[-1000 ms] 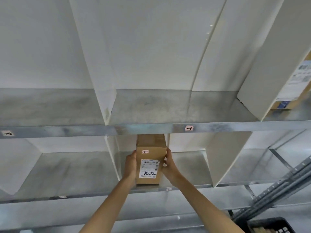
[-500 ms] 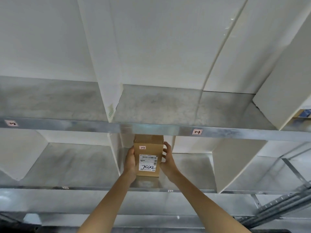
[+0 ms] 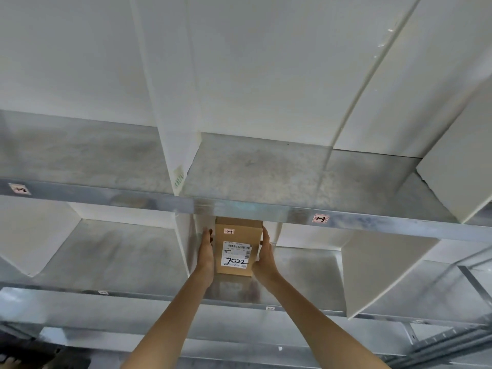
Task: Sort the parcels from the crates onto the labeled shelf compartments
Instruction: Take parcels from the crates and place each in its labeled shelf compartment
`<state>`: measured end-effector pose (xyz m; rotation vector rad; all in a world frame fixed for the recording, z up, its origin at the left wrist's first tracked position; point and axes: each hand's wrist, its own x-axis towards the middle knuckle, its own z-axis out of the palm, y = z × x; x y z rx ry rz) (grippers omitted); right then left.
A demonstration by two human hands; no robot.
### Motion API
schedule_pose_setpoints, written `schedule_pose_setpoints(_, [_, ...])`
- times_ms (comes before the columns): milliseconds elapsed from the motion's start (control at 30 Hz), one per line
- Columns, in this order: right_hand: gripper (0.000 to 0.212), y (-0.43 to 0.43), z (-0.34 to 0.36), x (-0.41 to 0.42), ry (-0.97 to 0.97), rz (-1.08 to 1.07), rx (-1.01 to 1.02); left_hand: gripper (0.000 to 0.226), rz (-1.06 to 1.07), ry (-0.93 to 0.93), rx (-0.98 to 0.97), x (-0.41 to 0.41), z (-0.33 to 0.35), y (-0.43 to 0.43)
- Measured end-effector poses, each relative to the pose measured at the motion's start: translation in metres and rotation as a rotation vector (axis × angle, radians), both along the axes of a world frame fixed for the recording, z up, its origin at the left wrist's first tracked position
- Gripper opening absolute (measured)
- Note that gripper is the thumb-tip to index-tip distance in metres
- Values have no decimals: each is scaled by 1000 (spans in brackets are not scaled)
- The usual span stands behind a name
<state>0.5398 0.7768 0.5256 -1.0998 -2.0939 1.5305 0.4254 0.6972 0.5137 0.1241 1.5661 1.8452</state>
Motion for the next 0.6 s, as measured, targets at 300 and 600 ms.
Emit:
schedule_pose_setpoints(300, [105,-6,-1,54,-77,27,17,38,76,74,-46,34,15,-29])
schedule_pose_setpoints(600, [60,-58,33,116,255,91,-55,29,92,208,102,125,50,-90])
